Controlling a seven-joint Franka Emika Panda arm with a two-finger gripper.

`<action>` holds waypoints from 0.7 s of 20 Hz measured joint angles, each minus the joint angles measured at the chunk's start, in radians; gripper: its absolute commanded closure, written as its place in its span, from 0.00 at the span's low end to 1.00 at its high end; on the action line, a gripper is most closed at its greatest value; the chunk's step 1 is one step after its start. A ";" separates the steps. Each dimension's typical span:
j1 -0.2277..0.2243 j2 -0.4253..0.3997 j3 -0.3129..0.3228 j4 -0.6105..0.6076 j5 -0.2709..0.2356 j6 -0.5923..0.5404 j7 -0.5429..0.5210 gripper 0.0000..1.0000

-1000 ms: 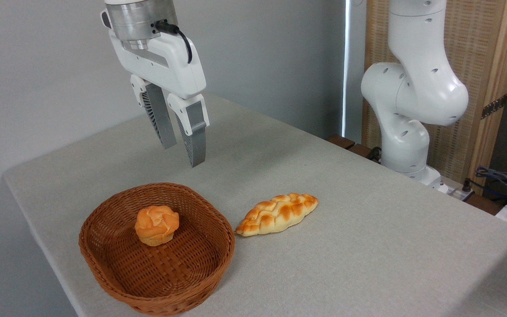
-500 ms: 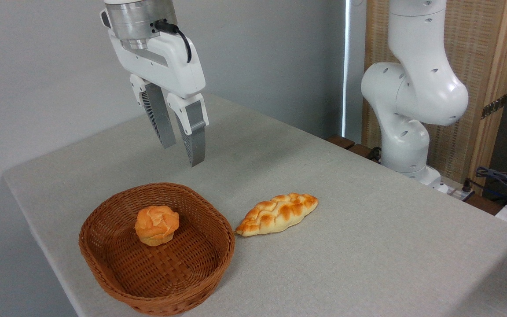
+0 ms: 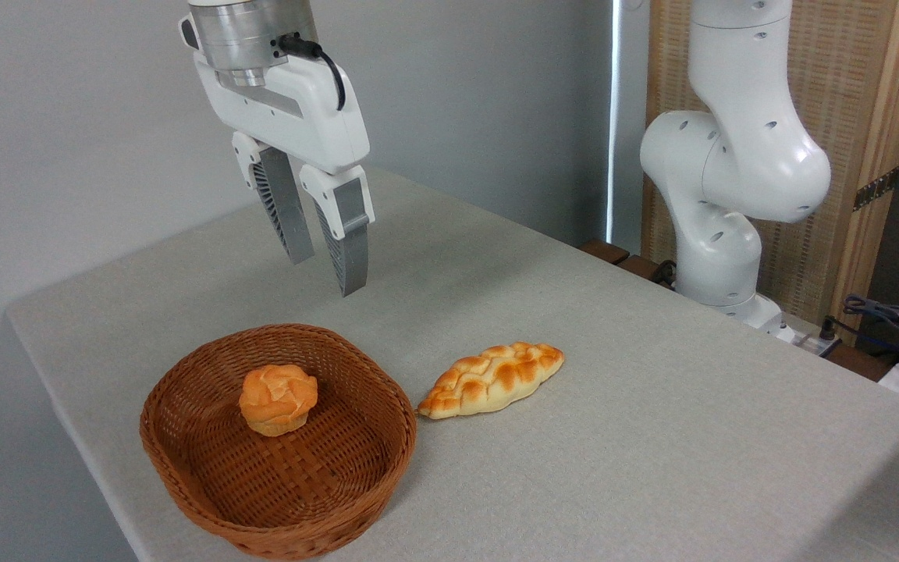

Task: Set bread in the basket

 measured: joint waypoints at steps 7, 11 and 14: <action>0.020 -0.036 0.002 -0.045 -0.022 0.033 -0.011 0.00; 0.022 -0.077 0.002 -0.099 -0.025 0.061 -0.011 0.00; 0.022 -0.087 0.002 -0.108 -0.025 0.063 -0.011 0.00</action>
